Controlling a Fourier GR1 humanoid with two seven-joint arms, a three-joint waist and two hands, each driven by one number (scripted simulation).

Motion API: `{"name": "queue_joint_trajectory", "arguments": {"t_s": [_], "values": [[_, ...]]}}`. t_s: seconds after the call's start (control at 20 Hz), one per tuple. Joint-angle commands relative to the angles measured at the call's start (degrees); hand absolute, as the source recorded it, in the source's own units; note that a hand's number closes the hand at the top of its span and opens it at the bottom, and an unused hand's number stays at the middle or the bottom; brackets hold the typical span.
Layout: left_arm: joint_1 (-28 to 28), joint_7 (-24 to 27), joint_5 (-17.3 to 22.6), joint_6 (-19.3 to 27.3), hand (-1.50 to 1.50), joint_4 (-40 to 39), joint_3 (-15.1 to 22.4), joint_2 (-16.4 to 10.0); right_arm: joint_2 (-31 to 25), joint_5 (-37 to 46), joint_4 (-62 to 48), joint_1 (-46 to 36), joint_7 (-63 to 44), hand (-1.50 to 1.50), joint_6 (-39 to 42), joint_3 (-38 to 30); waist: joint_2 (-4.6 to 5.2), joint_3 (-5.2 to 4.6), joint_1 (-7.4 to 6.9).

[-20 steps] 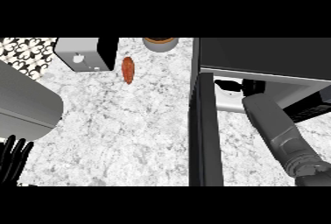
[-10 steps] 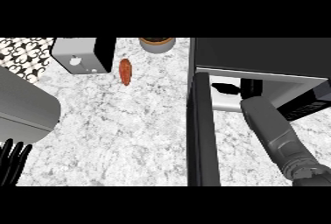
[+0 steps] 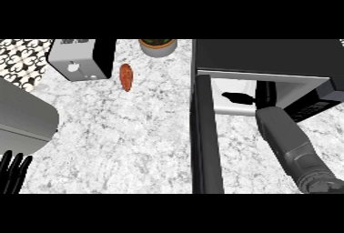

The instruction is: Pick up the milk, place it into the microwave and close the microwave

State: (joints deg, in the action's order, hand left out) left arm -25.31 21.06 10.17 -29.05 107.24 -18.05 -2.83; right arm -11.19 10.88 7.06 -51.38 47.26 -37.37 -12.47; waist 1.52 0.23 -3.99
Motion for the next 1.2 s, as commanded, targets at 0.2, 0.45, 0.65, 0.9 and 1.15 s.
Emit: {"name": "queue_joint_trajectory", "arguments": {"t_s": [0.2, 0.45, 0.65, 0.9, 1.15], "values": [[-4.4, -0.4, -0.3, -0.8, -1.50, 3.9, 0.8, 1.9, 5.1, -2.7, 2.2, 4.6, 6.2, -1.50, 8.7, -1.7, -1.00, -0.12, 2.03], [-9.8, 1.9, -1.6, -4.9, -1.50, 5.8, 1.8, 1.3, 3.9, -5.0, 5.0, 9.1, 8.4, -1.50, 15.2, -2.9, -1.41, -0.18, 2.86], [-4.5, -3.9, -1.1, -5.3, -1.50, 5.5, 7.6, 2.1, 7.0, -6.4, 6.2, 11.9, 10.1, -1.50, 21.0, -2.9, -1.43, -0.17, 3.74], [-7.8, -0.1, -1.3, -9.8, -1.50, 3.5, 9.4, 1.6, 8.9, -6.9, 9.9, 18.3, 13.2, -1.50, 31.4, -0.8, -1.90, -0.27, 4.43], [-6.2, -2.9, -4.4, -7.2, -1.50, 6.6, 14.7, 2.8, 8.9, -7.8, 19.2, 26.1, 11.1, -1.50, 36.4, 1.9, -2.20, -0.34, 5.50]]}}
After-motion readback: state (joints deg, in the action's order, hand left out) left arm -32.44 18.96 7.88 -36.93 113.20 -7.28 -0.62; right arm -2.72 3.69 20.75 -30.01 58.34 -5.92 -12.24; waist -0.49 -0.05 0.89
